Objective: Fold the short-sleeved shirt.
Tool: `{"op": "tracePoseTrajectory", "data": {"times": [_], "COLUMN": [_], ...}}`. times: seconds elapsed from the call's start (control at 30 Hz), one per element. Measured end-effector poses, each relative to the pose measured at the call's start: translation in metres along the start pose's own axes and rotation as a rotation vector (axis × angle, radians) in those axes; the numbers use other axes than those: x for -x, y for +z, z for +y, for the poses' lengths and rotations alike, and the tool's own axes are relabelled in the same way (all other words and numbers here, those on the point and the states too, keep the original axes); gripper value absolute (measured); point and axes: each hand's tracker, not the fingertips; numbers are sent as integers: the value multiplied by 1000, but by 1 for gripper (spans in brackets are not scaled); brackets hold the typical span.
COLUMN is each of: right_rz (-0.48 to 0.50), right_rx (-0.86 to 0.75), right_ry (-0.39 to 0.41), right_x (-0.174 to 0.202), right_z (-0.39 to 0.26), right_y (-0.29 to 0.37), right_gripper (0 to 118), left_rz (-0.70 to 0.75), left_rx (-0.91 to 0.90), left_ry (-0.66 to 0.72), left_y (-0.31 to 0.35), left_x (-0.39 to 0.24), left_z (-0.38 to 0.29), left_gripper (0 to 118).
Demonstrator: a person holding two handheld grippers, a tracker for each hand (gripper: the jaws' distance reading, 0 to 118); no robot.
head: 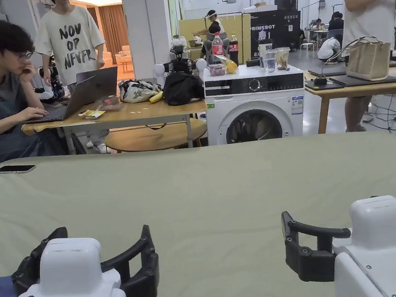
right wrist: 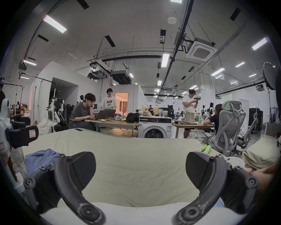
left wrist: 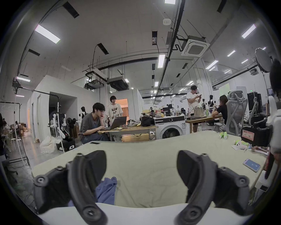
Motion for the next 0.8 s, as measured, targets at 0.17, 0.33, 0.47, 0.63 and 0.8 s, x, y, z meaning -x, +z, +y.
{"op": "tracePoseTrajectory", "data": {"times": [0.17,0.33,0.47,0.63,0.8], "right_rz": [13,12,21,28,56], "right_rx": [17,43,50,35,14], "right_ry": [-11,34,42,35,4], "right_x": [0,5,8,6,-6], "right_z": [-3,-7,-11,-12,-10], "right_y": [-1,-3,-2,-3,-8], "right_gripper": [71,15,0,0,0], "left_rz": [-16,-10,-19,-55,-67], "left_rx": [18,27,35,3,-7], "left_ry": [-3,-19,-7,66,56], "left_y": [0,0,0,-1,-15], "left_x": [1,-1,1,8,12], "left_z": [-2,-5,-6,-5,7], "left_gripper": [60,3,0,0,0]}}
